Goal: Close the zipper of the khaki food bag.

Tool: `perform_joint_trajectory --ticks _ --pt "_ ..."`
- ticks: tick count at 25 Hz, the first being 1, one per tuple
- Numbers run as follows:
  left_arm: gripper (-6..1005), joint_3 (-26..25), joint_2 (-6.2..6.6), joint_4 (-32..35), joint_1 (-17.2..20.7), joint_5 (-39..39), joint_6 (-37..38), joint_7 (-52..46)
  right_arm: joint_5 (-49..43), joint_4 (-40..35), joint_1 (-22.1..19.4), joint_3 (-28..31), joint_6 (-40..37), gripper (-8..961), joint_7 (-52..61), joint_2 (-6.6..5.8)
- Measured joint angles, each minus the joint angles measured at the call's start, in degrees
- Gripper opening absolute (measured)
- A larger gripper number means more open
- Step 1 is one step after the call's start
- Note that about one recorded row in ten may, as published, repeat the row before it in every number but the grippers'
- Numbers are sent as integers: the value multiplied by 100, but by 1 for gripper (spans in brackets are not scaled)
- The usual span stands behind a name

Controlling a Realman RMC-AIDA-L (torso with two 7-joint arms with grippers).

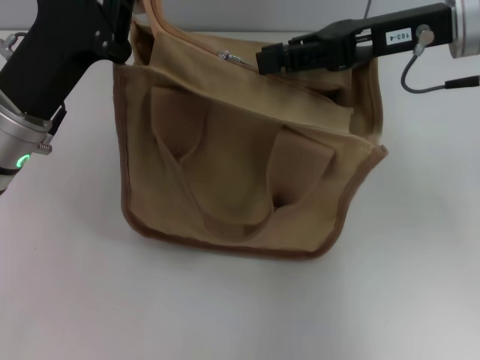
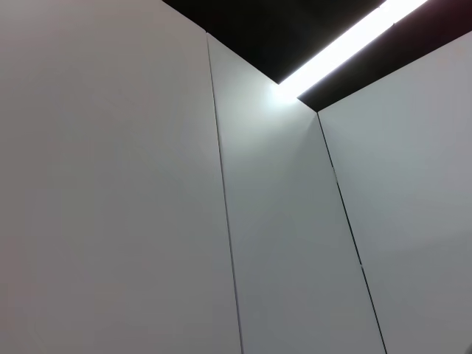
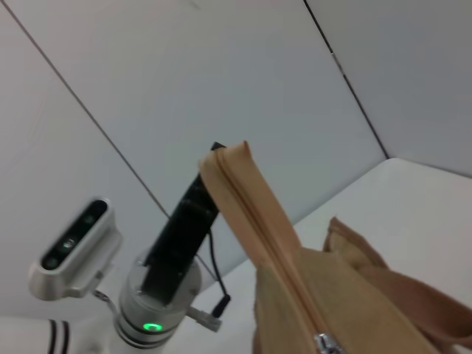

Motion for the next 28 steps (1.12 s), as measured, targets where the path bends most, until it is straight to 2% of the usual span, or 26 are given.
perform_joint_trajectory --ticks 9,14,25,28 --pt "4 60 0 25 -26 0 21 -60 -47 12 122 -252 265 254 -151 29" --pt "4 76 0 26 -39 1 24 -61 -50 -31 139 -549 405 253 -180 107" --pt "4 124 0 23 -74 0 48 -121 -304 -111 258 -675 453 251 -395 271" --pt "4 134 0 33 -82 -6 43 -182 -378 -383 170 -874 490 250 -605 320"
